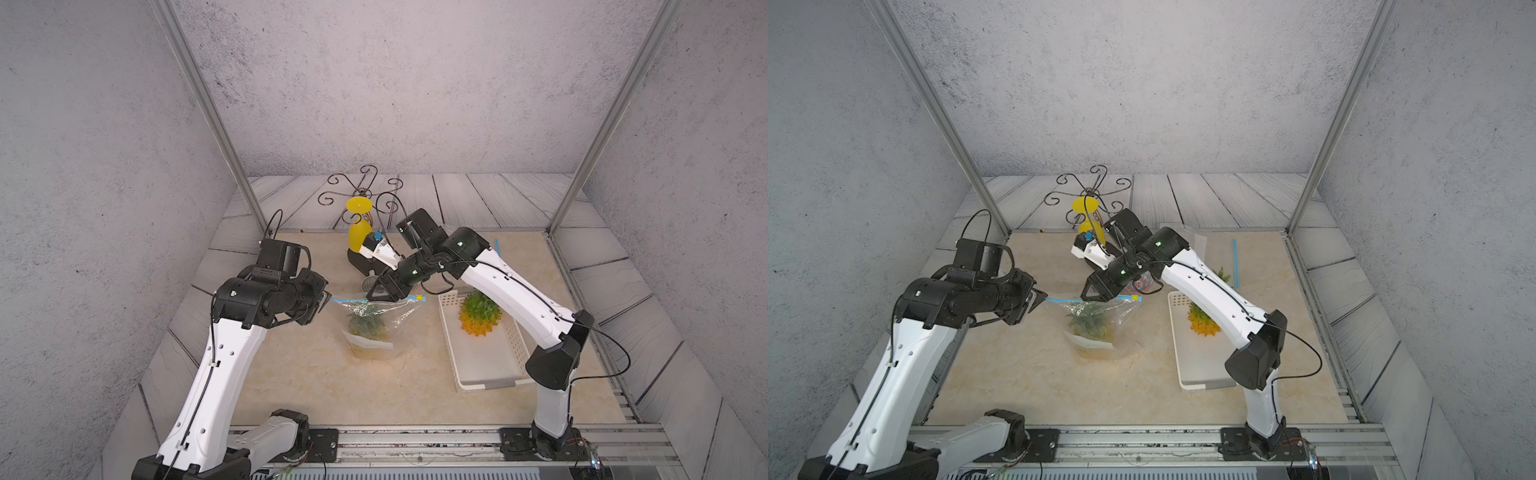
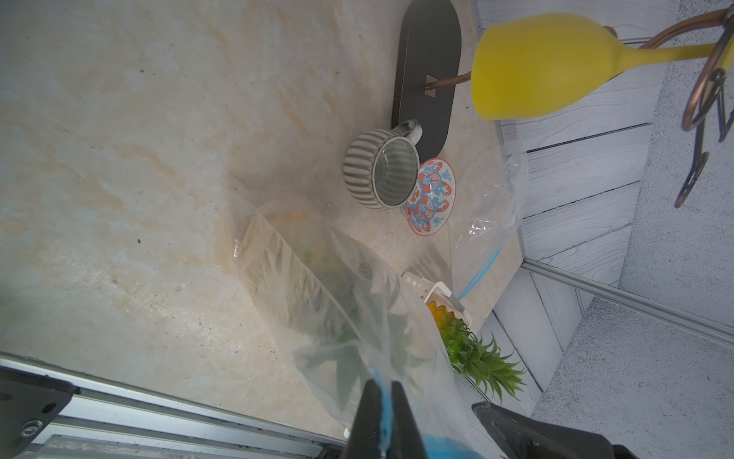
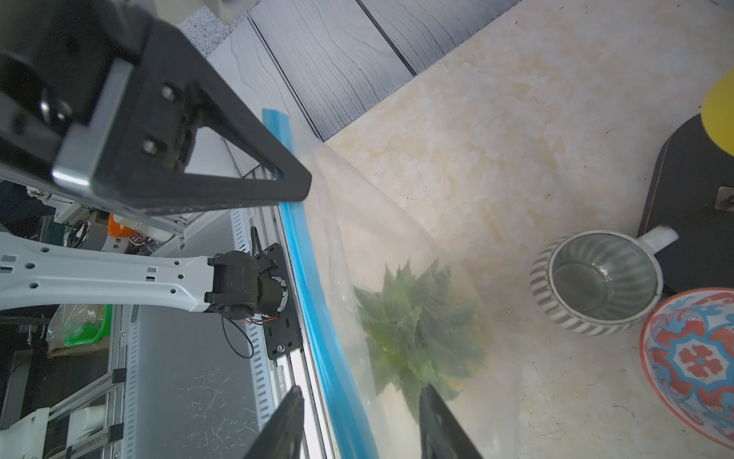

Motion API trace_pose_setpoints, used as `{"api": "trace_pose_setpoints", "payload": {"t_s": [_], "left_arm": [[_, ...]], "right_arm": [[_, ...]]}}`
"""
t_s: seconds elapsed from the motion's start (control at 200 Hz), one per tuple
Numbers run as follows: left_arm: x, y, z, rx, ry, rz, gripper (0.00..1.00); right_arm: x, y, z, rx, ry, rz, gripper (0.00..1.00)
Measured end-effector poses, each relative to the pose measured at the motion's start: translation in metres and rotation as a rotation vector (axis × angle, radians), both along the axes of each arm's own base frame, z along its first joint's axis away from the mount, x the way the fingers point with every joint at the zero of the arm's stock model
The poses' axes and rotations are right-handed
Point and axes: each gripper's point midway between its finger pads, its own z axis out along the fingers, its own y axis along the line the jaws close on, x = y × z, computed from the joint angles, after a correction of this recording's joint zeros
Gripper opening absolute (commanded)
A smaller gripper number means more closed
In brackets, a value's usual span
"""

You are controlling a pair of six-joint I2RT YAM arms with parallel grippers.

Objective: Open the zip-top bag and take out the pineapple
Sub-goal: Open the zipper of the food storage bag at the center of the board.

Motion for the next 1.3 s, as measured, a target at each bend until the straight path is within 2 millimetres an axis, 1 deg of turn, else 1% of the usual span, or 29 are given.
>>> {"api": "trace_pose_setpoints", "payload": {"t_s": [0.155, 0.37, 0.43, 0.596, 0.691, 0.746, 0.846, 0.931, 0.996, 1.066, 1.166, 1.216, 1.301], "left_arm": [[0.001, 0.000, 0.001, -0.001, -0.003, 0.000, 0.00], [0.001, 0.000, 0.002, -0.002, -0.005, 0.000, 0.00], [0.001, 0.000, 0.002, -0.001, -0.005, 0.000, 0.00], [0.001, 0.000, 0.003, -0.002, -0.005, 0.000, 0.00], [0.001, 0.000, 0.003, -0.002, -0.007, 0.000, 0.00], [0.001, -0.001, 0.003, -0.002, -0.006, -0.001, 0.00], [0.001, -0.001, 0.004, -0.002, -0.008, -0.002, 0.00], [0.001, -0.001, 0.004, -0.003, -0.010, -0.003, 0.00], [0.001, -0.001, 0.004, -0.003, -0.010, -0.004, 0.00], [0.001, -0.002, 0.004, -0.003, -0.010, -0.004, 0.00], [0.001, -0.002, 0.004, -0.003, -0.009, -0.005, 0.00], [0.001, -0.002, 0.004, -0.003, -0.009, -0.005, 0.00], [0.001, -0.002, 0.005, -0.004, -0.010, -0.004, 0.19]], "right_arm": [[0.001, -0.001, -0.001, -0.003, -0.001, -0.001, 0.47], [0.003, -0.003, -0.002, -0.008, 0.000, -0.011, 0.36], [0.004, -0.003, -0.002, -0.009, -0.001, -0.013, 0.34], [0.005, -0.004, -0.002, -0.011, 0.000, -0.015, 0.35], [0.007, -0.006, -0.007, -0.026, -0.009, -0.020, 0.36], [0.008, -0.007, -0.011, -0.039, -0.014, -0.022, 0.38], [0.010, -0.009, -0.019, -0.063, -0.025, -0.023, 0.47], [0.012, -0.009, -0.025, -0.074, -0.032, -0.026, 0.47], [0.014, -0.010, -0.028, -0.085, -0.042, -0.030, 0.43], [0.016, -0.011, -0.031, -0.096, -0.056, -0.032, 0.36], [0.019, -0.012, -0.032, -0.104, -0.072, -0.035, 0.34], [0.019, -0.013, -0.032, -0.107, -0.075, -0.034, 0.29], [0.019, -0.013, -0.033, -0.111, -0.081, -0.033, 0.15]]}}
